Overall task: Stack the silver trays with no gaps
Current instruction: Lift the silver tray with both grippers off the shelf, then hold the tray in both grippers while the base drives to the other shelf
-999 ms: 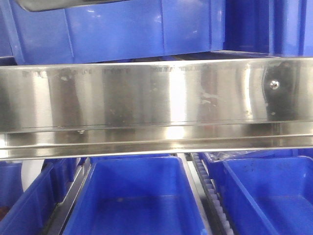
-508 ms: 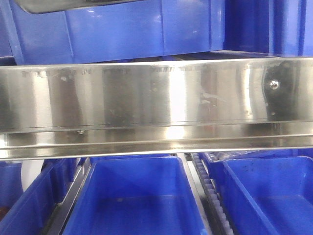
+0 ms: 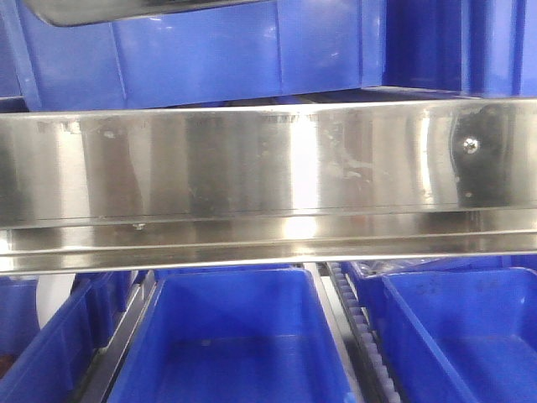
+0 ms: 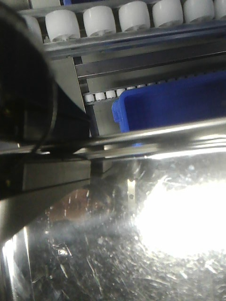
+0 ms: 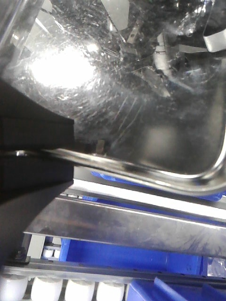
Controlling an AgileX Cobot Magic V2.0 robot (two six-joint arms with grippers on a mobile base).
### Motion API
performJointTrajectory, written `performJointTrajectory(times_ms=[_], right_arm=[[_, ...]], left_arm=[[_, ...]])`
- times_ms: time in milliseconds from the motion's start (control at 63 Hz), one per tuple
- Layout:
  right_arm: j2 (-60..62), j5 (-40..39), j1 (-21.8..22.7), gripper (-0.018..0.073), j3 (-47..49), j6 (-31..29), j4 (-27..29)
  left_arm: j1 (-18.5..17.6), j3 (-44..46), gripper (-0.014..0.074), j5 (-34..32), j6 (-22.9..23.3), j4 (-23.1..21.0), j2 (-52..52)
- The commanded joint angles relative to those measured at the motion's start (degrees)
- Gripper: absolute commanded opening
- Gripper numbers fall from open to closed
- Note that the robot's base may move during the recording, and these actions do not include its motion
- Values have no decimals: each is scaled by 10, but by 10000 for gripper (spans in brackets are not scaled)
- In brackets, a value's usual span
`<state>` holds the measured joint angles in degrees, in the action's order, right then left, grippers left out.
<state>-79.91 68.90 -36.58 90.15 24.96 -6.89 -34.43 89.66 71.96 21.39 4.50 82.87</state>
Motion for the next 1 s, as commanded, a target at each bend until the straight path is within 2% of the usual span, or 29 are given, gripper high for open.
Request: performJointTrajectory(times_ms=[0, 984], right_arm=[[23, -49, -5, 56, 16, -11, 10], [23, -49, -5, 56, 16, -11, 10]], left_arm=[[-10, 15, -48, 28, -18, -5, -17], [-10, 15, -48, 28, -18, -5, -17]])
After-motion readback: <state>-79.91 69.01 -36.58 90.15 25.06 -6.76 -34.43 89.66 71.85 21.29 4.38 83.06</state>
